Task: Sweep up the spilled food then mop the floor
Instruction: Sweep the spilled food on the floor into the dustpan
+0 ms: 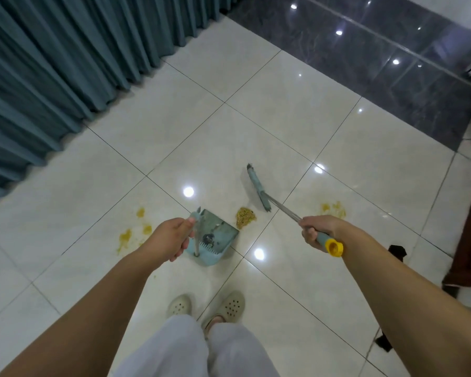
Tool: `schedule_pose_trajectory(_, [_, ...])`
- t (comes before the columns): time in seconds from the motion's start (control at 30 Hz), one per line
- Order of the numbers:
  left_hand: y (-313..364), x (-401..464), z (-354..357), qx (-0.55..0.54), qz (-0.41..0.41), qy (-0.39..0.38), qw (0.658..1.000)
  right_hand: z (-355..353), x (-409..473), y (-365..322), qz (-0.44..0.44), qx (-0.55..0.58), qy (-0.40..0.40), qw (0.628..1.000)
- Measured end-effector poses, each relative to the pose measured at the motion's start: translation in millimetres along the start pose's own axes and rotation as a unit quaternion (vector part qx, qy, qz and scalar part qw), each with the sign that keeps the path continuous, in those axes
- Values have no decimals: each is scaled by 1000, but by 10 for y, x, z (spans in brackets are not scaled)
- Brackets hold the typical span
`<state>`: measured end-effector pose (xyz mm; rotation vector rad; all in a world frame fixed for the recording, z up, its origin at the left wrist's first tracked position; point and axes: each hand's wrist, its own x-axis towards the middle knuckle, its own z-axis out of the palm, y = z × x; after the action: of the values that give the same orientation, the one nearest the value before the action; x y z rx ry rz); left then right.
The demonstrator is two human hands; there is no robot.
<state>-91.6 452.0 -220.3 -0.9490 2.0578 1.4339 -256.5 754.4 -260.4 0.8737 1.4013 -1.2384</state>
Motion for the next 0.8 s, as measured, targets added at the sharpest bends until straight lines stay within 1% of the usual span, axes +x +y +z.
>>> schedule_pose_trajectory(0.2, [-27,55,-49,-9,1,-27,1000,150,207,-12,18,-95,45,994])
schedule_pose_trajectory(0.4, [-18,56,-225,-34,12,-26,999,263,321,49,30,-107,50,993])
schedule_pose_trajectory(0.57, [10,47,-338,-49,9,-56,997,347,281,24,25,-126,60,990])
schedule_pose_trajectory(0.8, [-46,30,-481,-13,28,-88,996,443,209,-73,26,-109,72,991])
